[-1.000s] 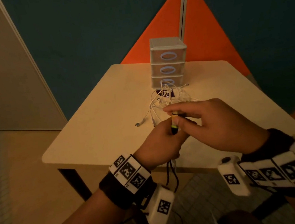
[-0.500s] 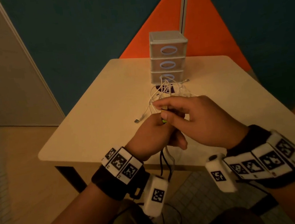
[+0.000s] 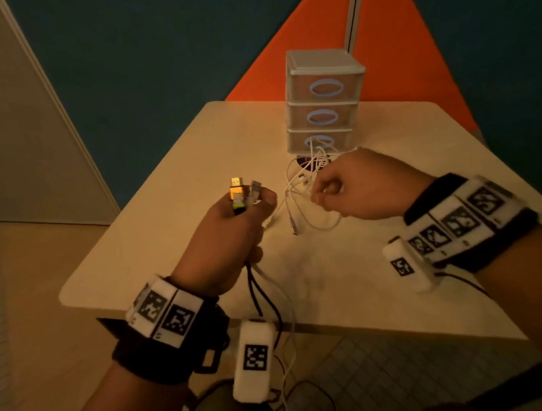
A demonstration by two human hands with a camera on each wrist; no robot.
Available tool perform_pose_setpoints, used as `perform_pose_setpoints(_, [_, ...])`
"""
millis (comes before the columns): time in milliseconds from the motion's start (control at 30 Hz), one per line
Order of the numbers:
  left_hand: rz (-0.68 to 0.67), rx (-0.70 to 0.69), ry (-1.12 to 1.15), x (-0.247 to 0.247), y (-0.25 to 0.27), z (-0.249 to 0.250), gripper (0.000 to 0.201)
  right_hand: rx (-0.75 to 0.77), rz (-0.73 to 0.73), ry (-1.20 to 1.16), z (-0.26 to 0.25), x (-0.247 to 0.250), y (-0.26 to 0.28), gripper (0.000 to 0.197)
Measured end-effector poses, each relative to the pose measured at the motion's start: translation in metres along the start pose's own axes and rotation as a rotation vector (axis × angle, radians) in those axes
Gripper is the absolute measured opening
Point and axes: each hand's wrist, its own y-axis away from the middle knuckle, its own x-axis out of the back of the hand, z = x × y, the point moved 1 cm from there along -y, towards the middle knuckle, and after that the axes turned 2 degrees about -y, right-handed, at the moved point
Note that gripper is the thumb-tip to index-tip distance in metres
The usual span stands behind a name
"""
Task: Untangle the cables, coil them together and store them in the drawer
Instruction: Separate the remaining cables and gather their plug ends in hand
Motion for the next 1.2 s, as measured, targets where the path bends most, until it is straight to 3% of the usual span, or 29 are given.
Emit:
perform_pose_setpoints(167, [0.016,0.022,0.09,0.016,-0.004,0.002,0.005,0.09,-0.03,0.135,-0.036,-0.018,-0.045,0.03])
perform_pose_setpoints(267, [0.014,0.03,0.093,0.02,-0.005,0.002,0.008,0.05,-0.083,0.312,-0.044,-0.034,-0.078,0.035])
perform_pose_setpoints(367, [0.007,0.036,0.077,0.023,-0.007,0.002,0.008,-0.063,-0.196,0.506,-0.042,-0.048,-0.096,0.018])
perform_pose_setpoints(467, [-0.009,0.026,0.07,0.026,-0.007,0.005,0.009,-0.104,-0.198,0.545,-0.032,-0.054,-0.101,0.009])
perform_pose_setpoints(600, [-0.027,0.006,0.101,0.023,-0.008,0.017,0.009,-0.056,-0.127,0.349,-0.012,-0.04,-0.093,0.009])
perform_pose_setpoints(767, [-0.042,-0.077,0.073,0.007,-0.029,0.04,0.013,-0.007,0.135,-0.043,0.015,-0.003,-0.075,0.01])
perform_pose_setpoints(867, [-0.057,-0.113,-0.095,-0.005,-0.052,0.053,0.028,0.014,0.192,-0.188,0.029,0.006,-0.067,0.009])
perform_pose_setpoints(967, [-0.018,-0.131,-0.372,-0.016,-0.079,0.062,0.025,0.046,0.214,-0.249,0.04,0.01,-0.063,0.008])
perform_pose_setpoints(1067, [-0.023,-0.056,-0.615,-0.025,-0.107,0.06,0.034,0.063,0.277,-0.374,0.054,0.019,-0.062,0.009])
perform_pose_setpoints(1200, [-0.078,-0.014,-0.59,-0.036,-0.133,0.051,0.036,0.091,0.295,-0.444,0.073,0.033,-0.063,0.015])
